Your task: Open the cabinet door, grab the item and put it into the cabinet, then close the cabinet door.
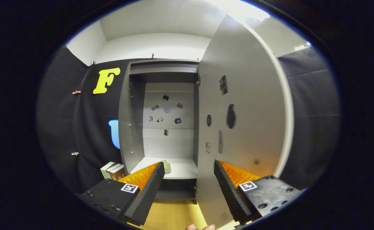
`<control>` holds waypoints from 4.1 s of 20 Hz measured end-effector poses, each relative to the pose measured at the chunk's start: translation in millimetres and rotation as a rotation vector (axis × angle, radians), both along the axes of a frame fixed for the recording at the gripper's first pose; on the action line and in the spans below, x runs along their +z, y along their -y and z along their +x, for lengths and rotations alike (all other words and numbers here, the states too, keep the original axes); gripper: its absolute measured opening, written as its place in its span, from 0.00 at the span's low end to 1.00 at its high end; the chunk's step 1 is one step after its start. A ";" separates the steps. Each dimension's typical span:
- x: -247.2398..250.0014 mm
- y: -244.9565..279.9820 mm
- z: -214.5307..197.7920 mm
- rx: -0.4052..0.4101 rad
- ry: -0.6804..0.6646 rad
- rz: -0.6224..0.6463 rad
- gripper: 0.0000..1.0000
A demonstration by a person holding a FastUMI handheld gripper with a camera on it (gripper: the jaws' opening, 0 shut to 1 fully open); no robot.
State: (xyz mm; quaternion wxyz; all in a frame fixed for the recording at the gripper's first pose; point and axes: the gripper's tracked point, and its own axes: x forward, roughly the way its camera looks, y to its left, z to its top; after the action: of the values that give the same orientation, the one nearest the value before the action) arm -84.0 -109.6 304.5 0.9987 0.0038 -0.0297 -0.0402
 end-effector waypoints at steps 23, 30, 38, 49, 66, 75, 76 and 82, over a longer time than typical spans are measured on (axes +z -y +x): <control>-51.9 197.4 -28.6 -0.193 -0.141 0.101 0.98; -59.2 192.7 -16.9 -0.176 -0.155 0.124 0.98; -59.0 174.1 -22.8 -0.210 -0.162 0.124 0.98; -62.1 93.5 -18.5 -0.127 -0.173 0.126 0.98; -65.4 -76.3 41.1 0.122 -0.185 0.110 0.98; -62.7 -114.1 40.6 0.177 -0.172 0.085 0.98; -63.2 -112.5 39.8 0.176 -0.173 0.084 0.98; -64.1 -106.1 38.4 0.167 -0.174 0.089 0.98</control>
State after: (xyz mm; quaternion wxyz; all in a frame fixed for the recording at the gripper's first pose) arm -45.6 -3.4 240.5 0.9963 0.0470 0.0594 0.0416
